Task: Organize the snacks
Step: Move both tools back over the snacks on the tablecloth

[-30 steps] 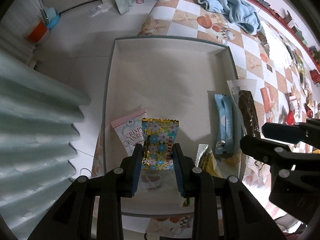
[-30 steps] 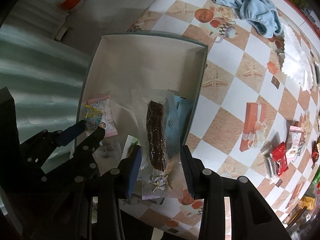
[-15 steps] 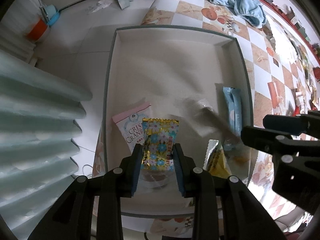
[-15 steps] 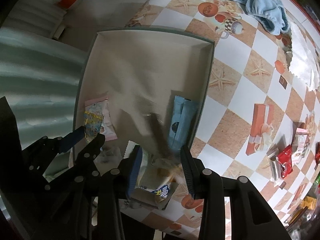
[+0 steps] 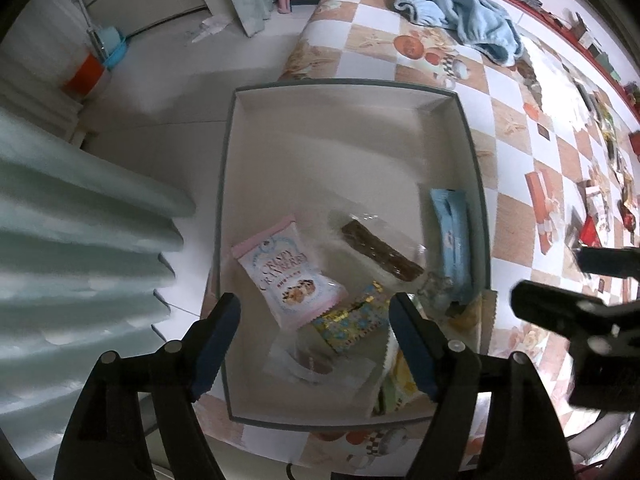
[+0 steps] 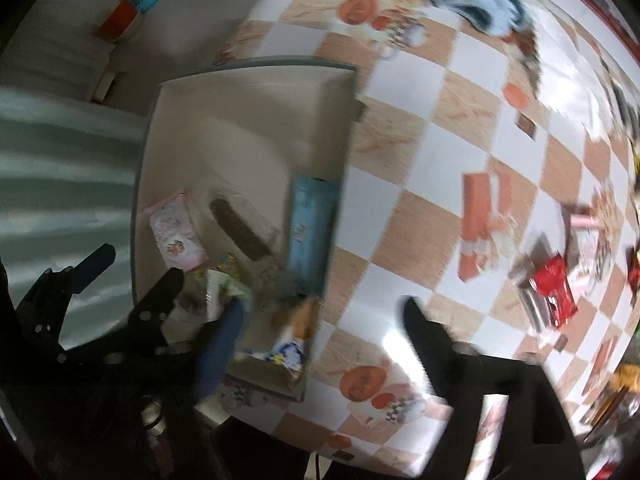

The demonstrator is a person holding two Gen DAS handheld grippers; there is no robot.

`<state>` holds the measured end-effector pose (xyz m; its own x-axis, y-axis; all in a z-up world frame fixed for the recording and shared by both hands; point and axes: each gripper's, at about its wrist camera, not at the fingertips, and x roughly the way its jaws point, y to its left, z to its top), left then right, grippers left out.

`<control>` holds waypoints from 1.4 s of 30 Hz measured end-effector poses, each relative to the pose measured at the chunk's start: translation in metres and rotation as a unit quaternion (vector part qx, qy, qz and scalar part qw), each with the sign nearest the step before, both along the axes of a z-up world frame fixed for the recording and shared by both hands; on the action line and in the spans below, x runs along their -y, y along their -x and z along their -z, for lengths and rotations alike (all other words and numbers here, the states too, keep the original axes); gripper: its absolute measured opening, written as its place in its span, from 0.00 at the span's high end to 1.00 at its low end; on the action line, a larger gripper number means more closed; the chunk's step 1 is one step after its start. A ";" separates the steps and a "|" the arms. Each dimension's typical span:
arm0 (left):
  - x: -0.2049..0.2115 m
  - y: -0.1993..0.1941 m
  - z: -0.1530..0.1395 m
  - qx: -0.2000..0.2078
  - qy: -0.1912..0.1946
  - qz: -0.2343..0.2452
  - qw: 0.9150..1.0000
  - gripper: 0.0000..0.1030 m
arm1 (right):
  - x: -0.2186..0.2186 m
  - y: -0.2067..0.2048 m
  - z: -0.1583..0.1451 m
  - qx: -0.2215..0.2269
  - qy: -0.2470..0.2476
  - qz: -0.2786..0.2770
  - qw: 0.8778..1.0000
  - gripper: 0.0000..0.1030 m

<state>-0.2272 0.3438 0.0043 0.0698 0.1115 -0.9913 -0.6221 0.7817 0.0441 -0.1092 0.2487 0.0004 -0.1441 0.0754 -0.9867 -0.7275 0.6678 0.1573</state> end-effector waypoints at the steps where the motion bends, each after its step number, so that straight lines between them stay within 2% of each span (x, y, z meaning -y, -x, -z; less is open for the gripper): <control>1: 0.002 -0.002 0.000 -0.001 -0.002 0.005 1.000 0.22 | 0.007 -0.002 0.000 0.000 0.000 0.007 1.000 0.05; 8: 0.029 -0.023 -0.006 -0.002 -0.004 0.054 0.999 0.22 | 0.063 -0.019 0.009 -0.018 0.015 0.074 0.997 0.05; 11: 0.044 -0.034 -0.011 0.002 -0.004 0.077 0.997 0.22 | 0.092 -0.022 0.015 -0.025 0.025 0.104 0.994 0.01; 19: 0.093 -0.066 -0.016 0.005 0.005 0.146 0.989 0.22 | 0.176 -0.041 0.030 -0.033 0.049 0.186 0.981 0.01; 24: 0.119 -0.078 -0.016 0.001 0.009 0.174 0.985 0.22 | 0.213 -0.065 0.033 -0.026 0.057 0.226 0.972 0.01; 35: 0.158 -0.093 -0.012 -0.015 0.020 0.196 0.980 0.22 | 0.234 -0.149 0.036 0.017 0.055 0.284 0.957 0.01; 39: 0.165 -0.095 -0.010 -0.021 0.026 0.192 0.981 0.22 | 0.232 -0.176 0.045 0.027 0.056 0.303 0.951 0.01; 42: 0.169 -0.096 -0.008 -0.025 0.028 0.189 0.981 0.22 | 0.227 -0.186 0.060 0.026 0.070 0.298 0.952 0.01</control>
<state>-0.1309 0.1751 0.0119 0.0474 0.0327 -0.9983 -0.2851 0.9583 0.0178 0.0772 0.0218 -0.0599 -0.0678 -0.0032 -0.9977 -0.2165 0.9762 0.0116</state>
